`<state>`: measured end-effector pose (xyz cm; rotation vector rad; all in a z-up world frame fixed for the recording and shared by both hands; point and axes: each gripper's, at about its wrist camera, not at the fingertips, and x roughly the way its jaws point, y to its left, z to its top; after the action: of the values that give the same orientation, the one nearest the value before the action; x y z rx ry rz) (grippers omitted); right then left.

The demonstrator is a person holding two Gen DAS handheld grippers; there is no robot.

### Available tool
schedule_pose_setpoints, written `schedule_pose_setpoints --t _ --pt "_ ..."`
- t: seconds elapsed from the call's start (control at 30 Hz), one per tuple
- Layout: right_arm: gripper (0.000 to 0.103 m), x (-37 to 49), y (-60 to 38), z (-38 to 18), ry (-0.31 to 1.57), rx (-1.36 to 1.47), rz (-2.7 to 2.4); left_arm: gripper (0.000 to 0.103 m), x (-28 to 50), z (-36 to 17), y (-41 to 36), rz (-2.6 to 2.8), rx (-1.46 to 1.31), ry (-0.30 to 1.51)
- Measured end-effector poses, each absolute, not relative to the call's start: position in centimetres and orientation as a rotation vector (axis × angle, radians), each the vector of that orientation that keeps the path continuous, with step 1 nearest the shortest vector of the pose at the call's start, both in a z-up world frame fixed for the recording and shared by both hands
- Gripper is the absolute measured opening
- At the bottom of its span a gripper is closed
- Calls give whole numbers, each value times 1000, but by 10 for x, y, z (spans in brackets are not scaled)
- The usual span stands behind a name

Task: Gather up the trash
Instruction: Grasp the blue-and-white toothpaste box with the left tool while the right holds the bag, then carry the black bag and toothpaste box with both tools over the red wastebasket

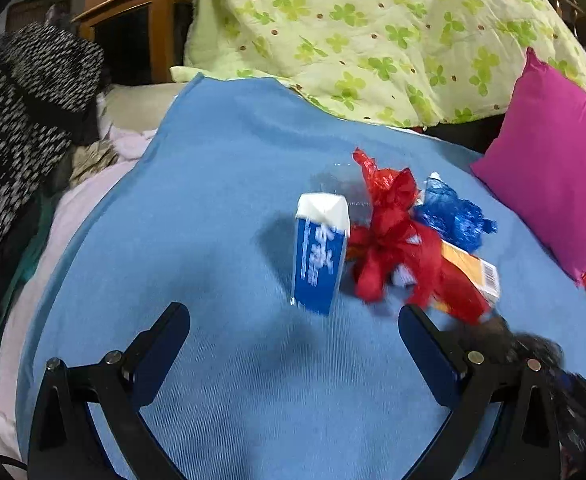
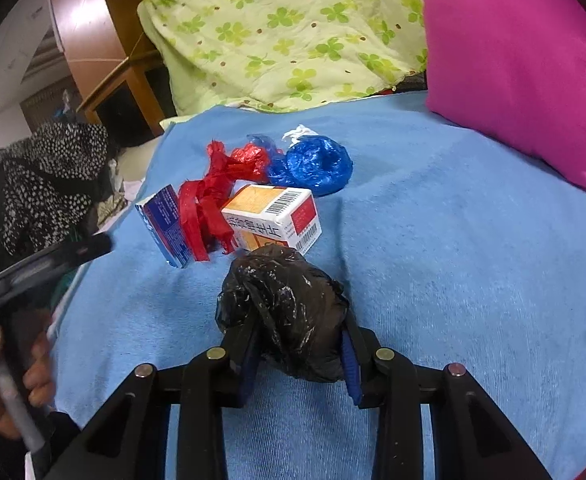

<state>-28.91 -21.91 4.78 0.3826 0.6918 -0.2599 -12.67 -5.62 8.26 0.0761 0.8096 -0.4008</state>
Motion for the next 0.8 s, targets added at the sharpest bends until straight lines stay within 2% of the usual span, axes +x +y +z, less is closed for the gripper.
schedule_pose_setpoints --t 0.3,0.33,0.37,0.4,0.43,0.47,0.8 --pt "37 -293 -227 44 673 411 -233 101 -73 53 -81 -413 88 860" --pt "35 -293 -228 43 672 415 -229 96 -69 51 -81 -414 88 865" --pt "35 -292 -228 42 672 418 -224 79 -66 49 -82 -419 87 873" --pt "35 -292 -229 41 672 420 -221 68 -63 46 -83 -430 85 890" --pt "34 -291 -230 40 673 423 -217 46 -58 42 -84 -450 75 917" --pt "34 -290 -230 39 675 426 -214 42 -55 38 -83 -473 55 941" --pt "30 -287 -224 40 686 418 -193 39 -66 38 -76 -512 29 916"
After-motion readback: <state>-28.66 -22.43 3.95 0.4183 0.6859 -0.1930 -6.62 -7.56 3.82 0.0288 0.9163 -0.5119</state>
